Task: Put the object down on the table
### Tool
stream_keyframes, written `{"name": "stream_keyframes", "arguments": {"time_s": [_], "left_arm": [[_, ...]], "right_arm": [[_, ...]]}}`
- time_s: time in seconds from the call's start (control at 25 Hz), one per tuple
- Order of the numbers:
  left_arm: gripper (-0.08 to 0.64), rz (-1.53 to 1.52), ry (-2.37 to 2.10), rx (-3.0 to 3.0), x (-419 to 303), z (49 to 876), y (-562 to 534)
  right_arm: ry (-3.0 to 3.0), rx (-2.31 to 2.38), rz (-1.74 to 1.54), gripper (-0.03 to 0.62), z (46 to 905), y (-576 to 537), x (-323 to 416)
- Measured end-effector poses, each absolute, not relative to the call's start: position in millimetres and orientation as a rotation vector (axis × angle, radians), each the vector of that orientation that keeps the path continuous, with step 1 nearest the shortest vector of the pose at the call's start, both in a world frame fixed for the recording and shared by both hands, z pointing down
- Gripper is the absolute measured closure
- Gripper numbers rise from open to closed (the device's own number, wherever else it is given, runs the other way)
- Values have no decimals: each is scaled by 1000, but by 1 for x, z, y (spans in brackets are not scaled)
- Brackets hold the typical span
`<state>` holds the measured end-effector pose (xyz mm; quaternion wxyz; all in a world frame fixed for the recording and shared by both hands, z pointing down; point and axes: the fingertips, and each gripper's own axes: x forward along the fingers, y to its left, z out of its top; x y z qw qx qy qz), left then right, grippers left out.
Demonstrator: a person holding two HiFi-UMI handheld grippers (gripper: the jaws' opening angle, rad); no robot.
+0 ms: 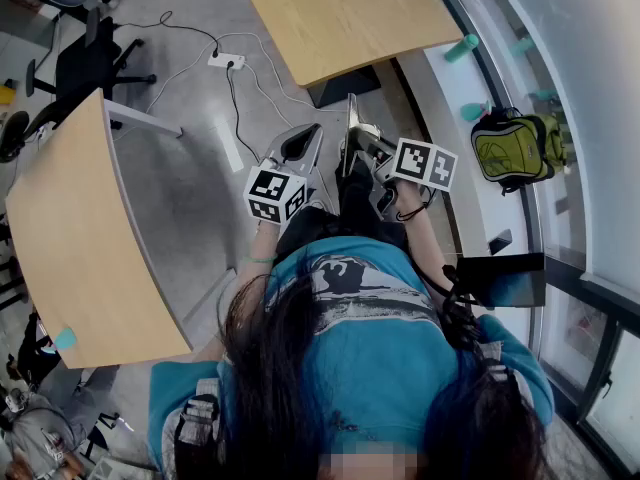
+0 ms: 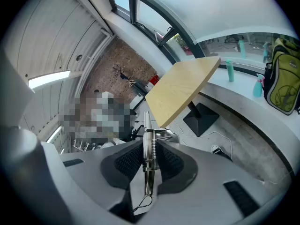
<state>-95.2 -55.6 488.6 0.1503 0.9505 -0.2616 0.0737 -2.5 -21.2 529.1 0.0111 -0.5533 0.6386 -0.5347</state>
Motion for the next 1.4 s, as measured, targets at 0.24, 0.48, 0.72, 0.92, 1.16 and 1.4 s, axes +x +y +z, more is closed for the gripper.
{"name": "stream_keyframes", "arguments": {"time_s": [0.24, 0.48, 0.72, 0.92, 1.16, 1.4], "left_arm": [[558, 213, -776, 2731, -75, 493, -89], [558, 204, -836, 2713, -49, 493, -146], [558, 211, -888, 2684, -11, 494, -205], [558, 236, -928, 2648, 17, 503, -251], [558, 293, -948, 2627, 42, 517, -286], [558, 332, -962, 2600, 59, 530, -311]], "right_arm": [[2005, -1704, -1667, 502, 534, -59, 21], [2057, -1667, -1670, 502, 536, -120, 49], [2100, -1636, -1695, 502, 535, -183, 88], [2110, -1613, -1731, 502, 539, -229, 121], [2131, -1592, -1783, 502, 554, -277, 150], [2231, -1598, -1807, 502, 574, -342, 169]]}}
